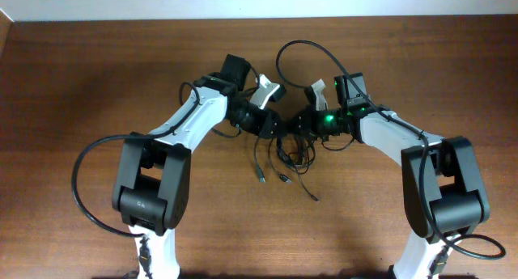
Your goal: Untangle cables
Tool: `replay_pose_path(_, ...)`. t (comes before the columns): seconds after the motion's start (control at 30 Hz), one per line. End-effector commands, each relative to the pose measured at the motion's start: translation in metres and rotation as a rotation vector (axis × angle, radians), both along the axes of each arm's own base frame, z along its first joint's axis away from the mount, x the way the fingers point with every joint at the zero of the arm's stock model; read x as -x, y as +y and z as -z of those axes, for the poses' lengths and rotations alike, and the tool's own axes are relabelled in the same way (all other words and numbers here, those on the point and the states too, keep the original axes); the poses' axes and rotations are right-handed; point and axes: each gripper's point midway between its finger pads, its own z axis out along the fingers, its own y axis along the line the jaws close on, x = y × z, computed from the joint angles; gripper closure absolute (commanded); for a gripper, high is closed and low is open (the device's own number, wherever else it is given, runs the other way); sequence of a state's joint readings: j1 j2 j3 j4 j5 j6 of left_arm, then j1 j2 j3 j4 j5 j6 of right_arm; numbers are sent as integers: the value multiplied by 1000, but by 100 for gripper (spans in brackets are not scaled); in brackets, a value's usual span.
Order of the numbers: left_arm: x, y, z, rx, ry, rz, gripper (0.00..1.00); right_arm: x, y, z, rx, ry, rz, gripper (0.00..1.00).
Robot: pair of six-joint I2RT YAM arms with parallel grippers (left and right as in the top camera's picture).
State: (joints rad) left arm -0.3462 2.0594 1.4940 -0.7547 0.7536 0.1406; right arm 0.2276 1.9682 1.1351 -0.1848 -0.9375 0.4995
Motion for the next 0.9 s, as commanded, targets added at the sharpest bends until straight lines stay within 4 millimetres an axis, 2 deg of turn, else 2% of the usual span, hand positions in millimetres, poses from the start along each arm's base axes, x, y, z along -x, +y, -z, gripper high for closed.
replay_pose_path(0.0,2,-8,1,7,-6,21,78,-7,2,-25,-45,-57,-3,96)
replay_pose_path(0.13,1,-8,1,8,-9,21,86,-10,-2,-26,-45,-61,7,96)
replay_pose_path(0.17,1,-8,1,8,-9,21,82,-12,-6,-26,-47,-60,14,96)
replay_pose_path(0.23,-2,-4,5,-30,-22,10,65,-12,-9,-28,-61,-58,16,96)
replay_pose_path(0.27,-3,-2,7,-46,-14,-7,60,-12,-9,-29,-67,-56,14,96)
replay_pose_path(0.33,-3,-2,7,-48,-10,-12,59,-11,-8,-29,-69,-55,10,96)
replay_pose_path(0.4,-3,-2,8,-48,-10,-12,66,-11,-8,-29,-69,-54,10,96)
replay_pose_path(0.5,-3,-1,9,-57,-13,-14,85,-10,-8,-30,-80,-50,3,96)
replay_pose_path(0.6,-8,7,15,-116,-25,-43,93,-4,-5,-34,-108,-31,-17,96)
replay_pose_path(0.77,-26,41,36,-347,-12,-254,98,2,-5,-33,-117,9,-26,96)
replay_pose_path(0.87,-30,52,40,-409,-12,-306,97,6,-3,-36,-142,21,-42,96)
